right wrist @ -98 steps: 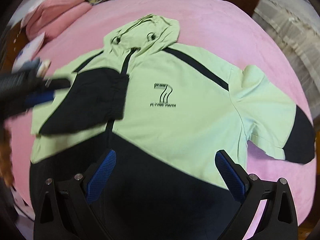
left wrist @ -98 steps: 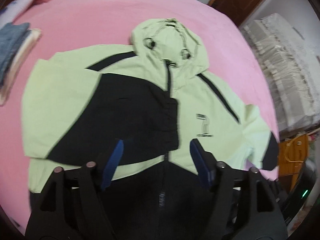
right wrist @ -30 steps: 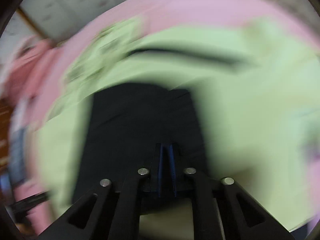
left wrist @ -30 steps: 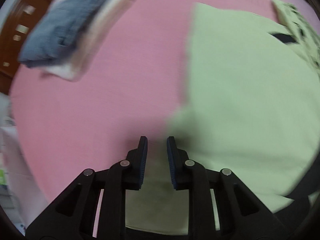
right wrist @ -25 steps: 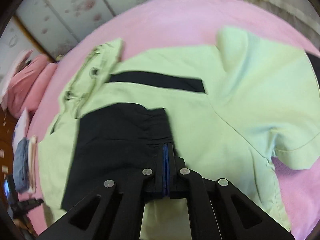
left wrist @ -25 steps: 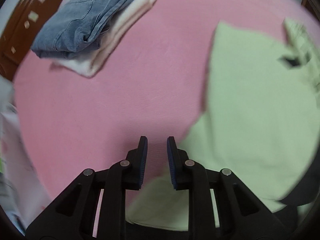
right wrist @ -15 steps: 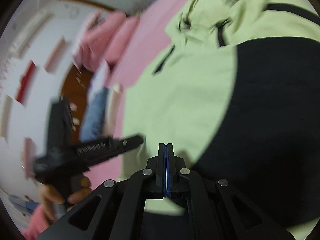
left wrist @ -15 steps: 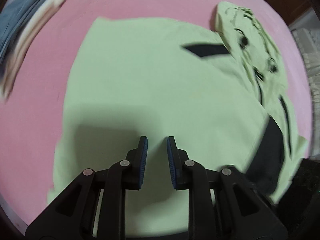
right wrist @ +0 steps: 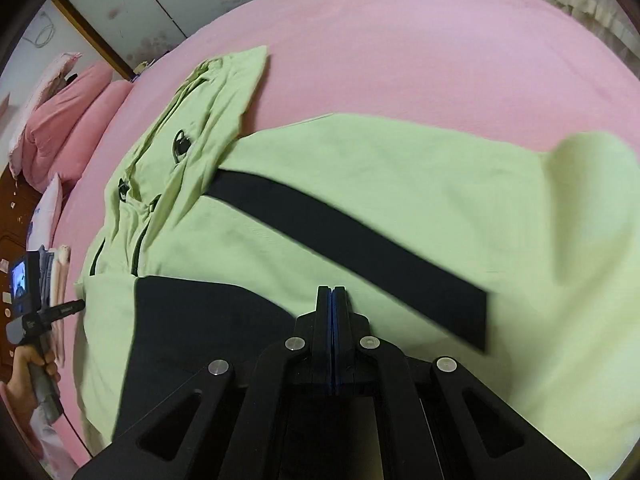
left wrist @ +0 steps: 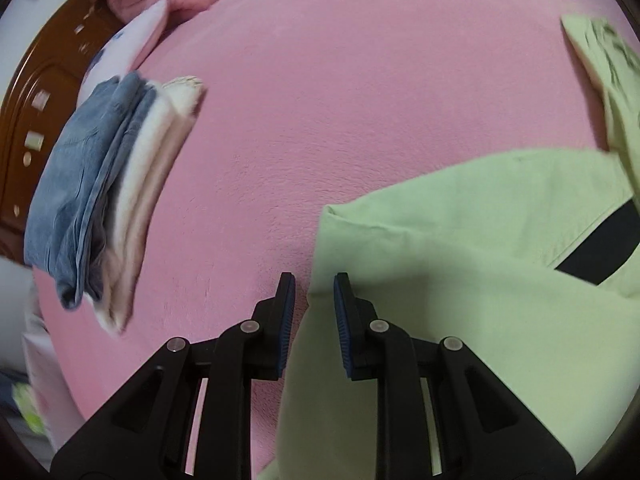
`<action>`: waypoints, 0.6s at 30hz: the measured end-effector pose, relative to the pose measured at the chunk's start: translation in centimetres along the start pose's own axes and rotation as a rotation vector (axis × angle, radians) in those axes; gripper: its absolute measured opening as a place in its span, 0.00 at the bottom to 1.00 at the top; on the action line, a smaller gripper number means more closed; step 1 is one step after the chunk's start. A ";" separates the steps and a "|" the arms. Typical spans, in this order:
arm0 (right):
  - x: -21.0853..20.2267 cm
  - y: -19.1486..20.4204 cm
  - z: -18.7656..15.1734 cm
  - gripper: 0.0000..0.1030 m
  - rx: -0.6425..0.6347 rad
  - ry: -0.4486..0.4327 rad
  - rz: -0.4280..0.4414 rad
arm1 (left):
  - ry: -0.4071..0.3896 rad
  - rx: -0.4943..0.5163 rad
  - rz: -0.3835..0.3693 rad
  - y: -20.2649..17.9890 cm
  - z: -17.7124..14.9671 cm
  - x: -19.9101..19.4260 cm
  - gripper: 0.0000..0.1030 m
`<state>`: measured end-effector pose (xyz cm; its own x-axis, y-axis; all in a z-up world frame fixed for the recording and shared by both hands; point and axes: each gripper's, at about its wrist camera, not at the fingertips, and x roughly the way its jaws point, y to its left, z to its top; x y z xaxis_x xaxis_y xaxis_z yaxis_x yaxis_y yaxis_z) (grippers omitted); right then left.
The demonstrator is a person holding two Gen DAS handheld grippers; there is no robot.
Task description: Fold large clothes
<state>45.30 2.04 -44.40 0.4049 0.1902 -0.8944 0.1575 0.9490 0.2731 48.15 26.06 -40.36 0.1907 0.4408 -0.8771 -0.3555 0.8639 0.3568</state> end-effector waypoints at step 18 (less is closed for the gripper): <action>-12.6 13.1 -12.0 0.12 -0.054 0.118 0.145 | 0.097 0.174 -0.354 -2.3 -15.7 -19.1 0.61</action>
<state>31.46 15.13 -33.81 0.3112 0.3508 -0.8832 0.0557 0.9210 0.3854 30.99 11.81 -29.46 0.1834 0.0904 -0.9789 -0.1220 0.9902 0.0686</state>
